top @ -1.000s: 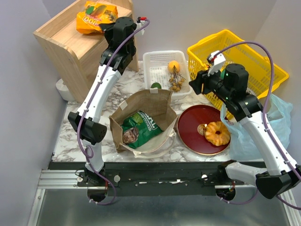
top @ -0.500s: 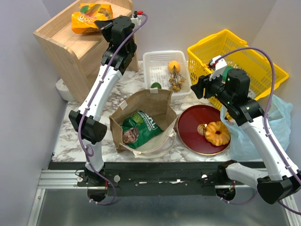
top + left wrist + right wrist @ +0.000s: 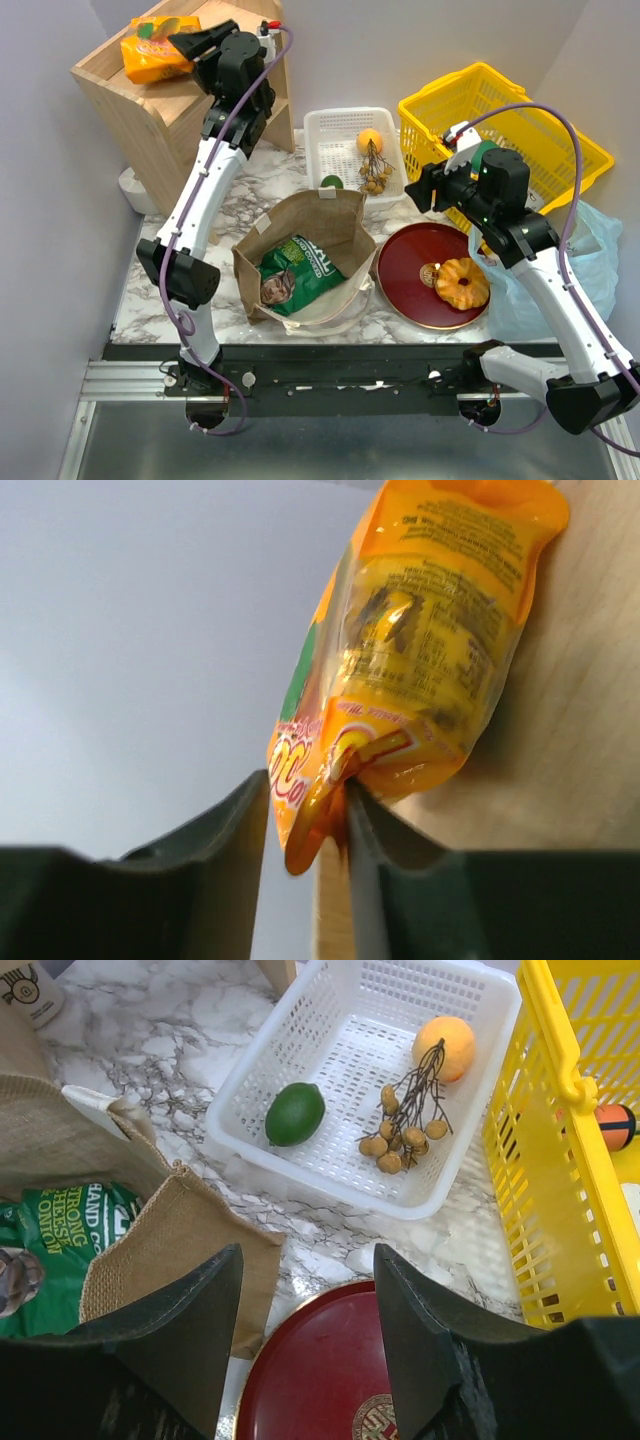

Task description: Untie the knot of the grocery bags and take out the mixed food

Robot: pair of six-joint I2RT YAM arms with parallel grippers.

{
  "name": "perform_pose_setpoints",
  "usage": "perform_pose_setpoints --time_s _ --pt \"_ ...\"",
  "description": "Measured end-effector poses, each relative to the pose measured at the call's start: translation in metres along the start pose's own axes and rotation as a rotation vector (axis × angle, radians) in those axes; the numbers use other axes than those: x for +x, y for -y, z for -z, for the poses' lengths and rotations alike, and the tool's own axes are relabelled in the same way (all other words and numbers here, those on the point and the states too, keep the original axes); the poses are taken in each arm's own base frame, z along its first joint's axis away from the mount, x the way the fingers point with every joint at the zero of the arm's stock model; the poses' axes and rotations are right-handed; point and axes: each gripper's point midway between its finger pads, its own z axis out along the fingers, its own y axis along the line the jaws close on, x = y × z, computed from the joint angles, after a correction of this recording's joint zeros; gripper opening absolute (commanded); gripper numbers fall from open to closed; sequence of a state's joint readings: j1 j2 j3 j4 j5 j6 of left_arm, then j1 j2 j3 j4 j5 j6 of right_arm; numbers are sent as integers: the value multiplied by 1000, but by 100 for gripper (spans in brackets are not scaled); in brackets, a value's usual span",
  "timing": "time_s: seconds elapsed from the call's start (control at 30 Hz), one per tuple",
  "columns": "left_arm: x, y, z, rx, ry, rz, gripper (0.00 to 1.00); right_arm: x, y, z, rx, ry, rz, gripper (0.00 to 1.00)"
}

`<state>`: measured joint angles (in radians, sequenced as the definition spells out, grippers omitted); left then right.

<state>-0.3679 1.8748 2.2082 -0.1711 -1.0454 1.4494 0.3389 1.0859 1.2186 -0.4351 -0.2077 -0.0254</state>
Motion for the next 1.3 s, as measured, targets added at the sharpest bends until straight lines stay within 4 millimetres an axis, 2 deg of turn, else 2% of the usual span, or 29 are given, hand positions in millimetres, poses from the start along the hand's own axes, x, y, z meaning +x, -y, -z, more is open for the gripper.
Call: perform_pose_setpoints --time_s 0.07,0.17,0.27,0.43,0.53,0.63,0.7,0.77,0.83,0.87,0.93,0.97,1.0,1.07,1.13,1.2,1.23,1.3 --pt "-9 2 6 1 17 -5 89 0 0 0 -2 -1 -1 64" --pt "-26 9 15 15 52 1 95 0 -1 -1 -5 -2 -2 64" --pt "-45 25 27 61 107 7 99 0 -1 -1 -5 -2 -1 64" --pt "-64 54 50 197 219 42 99 0 -1 0 -5 -2 0 64" --pt "-62 55 67 283 283 146 97 0 -1 0 -6 -2 0 64" --pt "-41 25 81 303 303 319 95 1 -1 -1 -7 -2 0 64" --pt "-17 -7 88 280 306 467 91 2 -2 -2 -13 -7 -1 64" --pt "17 -45 94 237 299 626 84 4 -2 -5 -19 -16 -3 64" --pt "47 -74 95 193 286 767 76 7 -2 -10 -24 -30 -7 65" --pt "66 -90 95 164 277 852 64 8 -2 -13 -27 -37 -9 65" --pt "94 -107 88 118 246 975 46 10 -2 -17 -33 -48 -13 65" --pt "104 -112 86 100 233 1013 20 10 -2 -18 -35 -50 -14 65" --pt "112 -116 84 85 226 1064 12 9 -2 -19 -38 -52 -14 65" --pt "117 -114 79 88 224 1129 2 9 -3 -21 -43 -56 -16 65" --pt "118 -107 67 104 209 1170 1 7 -3 -22 -46 -54 -16 65" --pt "118 -97 44 121 173 1221 0 3 -3 -23 -49 -51 -14 65" --pt "115 -91 42 152 169 1239 0 2 -3 -24 -49 -50 -14 65" --pt "118 -81 3 149 113 1277 0 -1 -3 -24 -49 -45 -11 65"
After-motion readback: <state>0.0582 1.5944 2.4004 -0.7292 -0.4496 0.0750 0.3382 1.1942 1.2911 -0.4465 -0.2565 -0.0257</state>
